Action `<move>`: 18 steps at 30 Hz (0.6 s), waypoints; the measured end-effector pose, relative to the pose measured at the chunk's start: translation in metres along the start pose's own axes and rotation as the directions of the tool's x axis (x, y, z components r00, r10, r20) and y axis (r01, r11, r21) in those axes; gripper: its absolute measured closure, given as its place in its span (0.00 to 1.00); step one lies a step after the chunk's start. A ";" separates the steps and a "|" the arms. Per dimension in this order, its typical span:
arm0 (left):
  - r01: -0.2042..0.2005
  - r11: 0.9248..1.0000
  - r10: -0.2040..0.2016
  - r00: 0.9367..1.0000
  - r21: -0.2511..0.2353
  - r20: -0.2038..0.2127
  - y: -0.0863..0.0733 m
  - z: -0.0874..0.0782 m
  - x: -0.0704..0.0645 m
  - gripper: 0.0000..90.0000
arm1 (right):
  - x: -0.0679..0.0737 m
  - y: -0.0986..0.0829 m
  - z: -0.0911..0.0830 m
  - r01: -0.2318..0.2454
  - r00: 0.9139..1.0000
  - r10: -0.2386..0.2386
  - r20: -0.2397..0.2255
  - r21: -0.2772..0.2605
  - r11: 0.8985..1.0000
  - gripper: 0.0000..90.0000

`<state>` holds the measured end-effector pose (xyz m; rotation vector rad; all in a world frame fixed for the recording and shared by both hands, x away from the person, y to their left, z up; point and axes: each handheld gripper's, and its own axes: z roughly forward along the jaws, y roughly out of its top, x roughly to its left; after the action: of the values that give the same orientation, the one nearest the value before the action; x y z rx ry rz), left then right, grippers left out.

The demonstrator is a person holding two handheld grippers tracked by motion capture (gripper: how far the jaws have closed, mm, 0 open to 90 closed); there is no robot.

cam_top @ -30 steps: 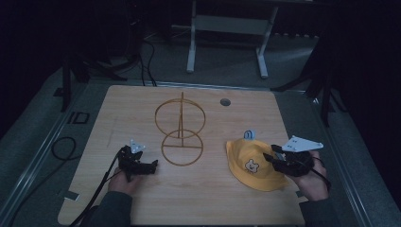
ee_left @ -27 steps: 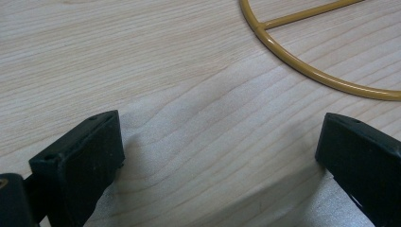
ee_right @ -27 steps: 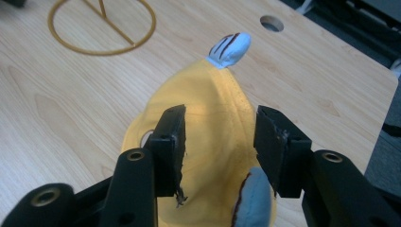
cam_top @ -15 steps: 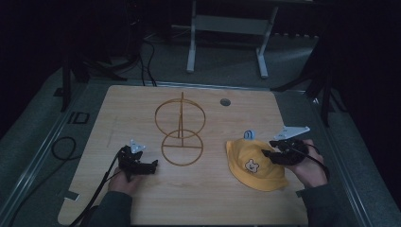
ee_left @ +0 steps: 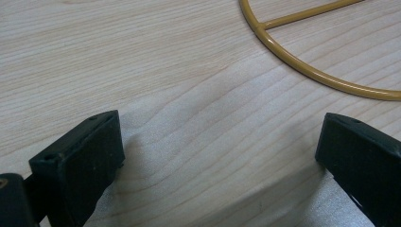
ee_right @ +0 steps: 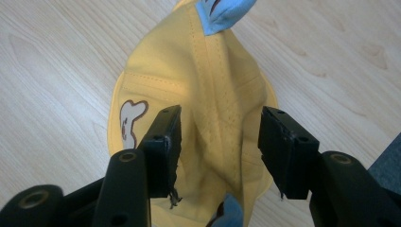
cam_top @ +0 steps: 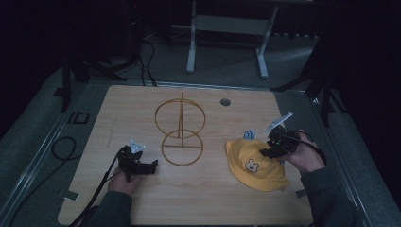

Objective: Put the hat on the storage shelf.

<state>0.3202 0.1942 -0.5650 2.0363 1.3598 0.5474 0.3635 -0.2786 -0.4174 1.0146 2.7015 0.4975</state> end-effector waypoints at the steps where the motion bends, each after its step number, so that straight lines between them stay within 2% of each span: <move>1: -0.001 1.000 0.001 1.000 0.000 0.000 0.000 0.000 0.000 0.02 | -0.001 0.002 0.002 0.002 1.000 -0.002 -0.009 0.020 1.000 0.55; 6: -0.003 1.000 0.003 1.000 0.002 0.000 0.000 0.000 0.000 0.02 | -0.005 0.013 0.011 0.011 0.999 -0.006 -0.044 0.106 0.994 0.60; 8: -0.003 1.000 0.003 1.000 0.002 0.000 0.000 0.000 0.000 0.02 | -0.006 0.017 0.014 0.026 0.997 -0.016 -0.076 0.134 0.991 0.71; 9: -0.003 1.000 0.003 1.000 0.002 0.000 0.000 0.000 0.000 0.02 | -0.006 0.019 0.015 0.044 0.996 -0.031 -0.088 0.147 0.988 0.81; 11: -0.003 1.000 0.003 1.000 0.002 0.000 0.000 0.000 0.000 0.02 | -0.004 0.022 0.016 0.063 0.996 -0.051 -0.075 0.165 0.984 0.88; 15: -0.001 1.000 0.001 1.000 0.001 0.000 0.000 0.000 0.000 0.02 | 0.003 0.026 0.014 0.129 0.990 -0.117 -0.074 0.175 0.976 0.90; 18: -0.001 1.000 0.001 1.000 0.000 0.000 0.000 0.000 0.000 0.02 | 0.008 0.028 0.011 0.148 0.988 -0.139 -0.067 0.164 0.975 0.90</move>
<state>0.3202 0.1942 -0.5650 2.0370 1.3595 0.5476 0.3775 -0.2513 -0.4174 0.8471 2.8798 0.2782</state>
